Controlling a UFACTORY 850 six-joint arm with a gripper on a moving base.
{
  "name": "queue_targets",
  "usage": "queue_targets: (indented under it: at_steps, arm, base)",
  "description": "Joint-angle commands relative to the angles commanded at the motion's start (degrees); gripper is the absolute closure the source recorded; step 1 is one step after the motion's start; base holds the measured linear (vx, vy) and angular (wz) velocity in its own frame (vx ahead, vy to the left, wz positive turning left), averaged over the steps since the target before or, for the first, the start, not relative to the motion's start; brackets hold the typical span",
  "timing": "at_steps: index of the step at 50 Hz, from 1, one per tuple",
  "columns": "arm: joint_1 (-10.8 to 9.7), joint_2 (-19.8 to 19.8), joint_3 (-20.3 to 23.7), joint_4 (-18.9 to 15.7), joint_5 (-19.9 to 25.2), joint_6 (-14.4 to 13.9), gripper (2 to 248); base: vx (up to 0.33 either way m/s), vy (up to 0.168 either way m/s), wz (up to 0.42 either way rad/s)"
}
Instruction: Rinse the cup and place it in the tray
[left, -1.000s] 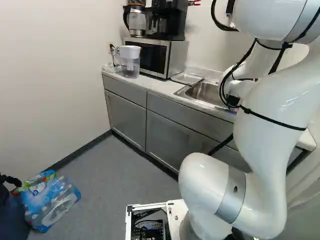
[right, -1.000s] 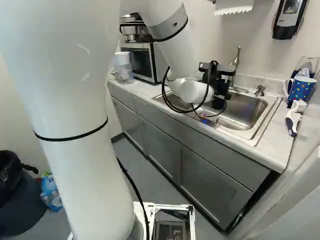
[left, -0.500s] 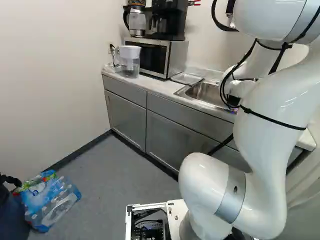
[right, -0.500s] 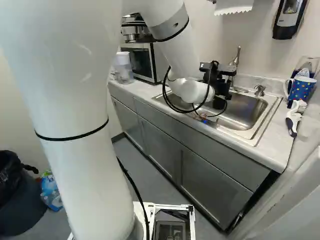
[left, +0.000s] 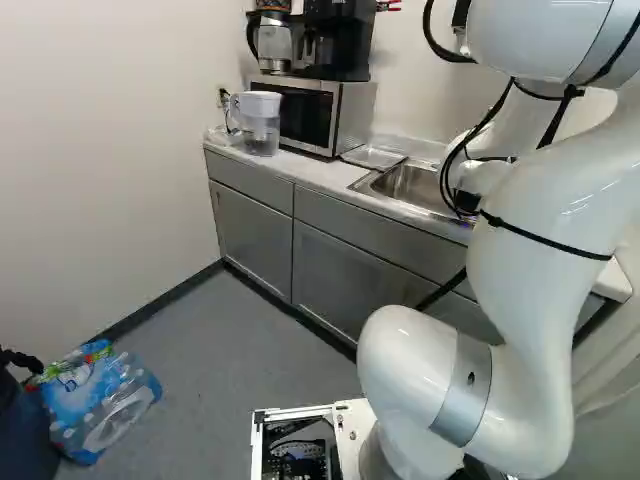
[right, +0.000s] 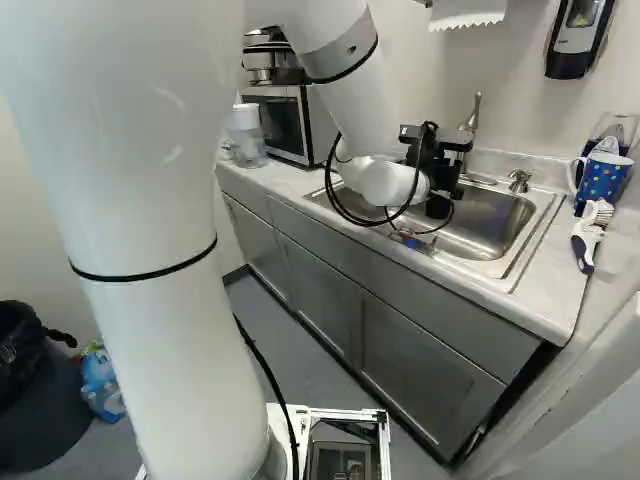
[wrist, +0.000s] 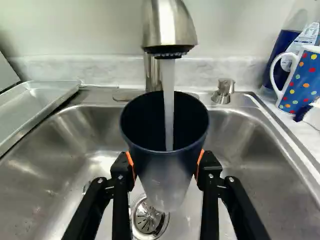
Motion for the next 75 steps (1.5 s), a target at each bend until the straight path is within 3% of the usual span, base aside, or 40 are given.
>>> queue_targets:
  at_steps: [75]
  arm:
    - [0.0, 0.0, 0.0, 0.0, 0.0, 0.0, 125]
  base:
    - [0.0, 0.0, 0.0]
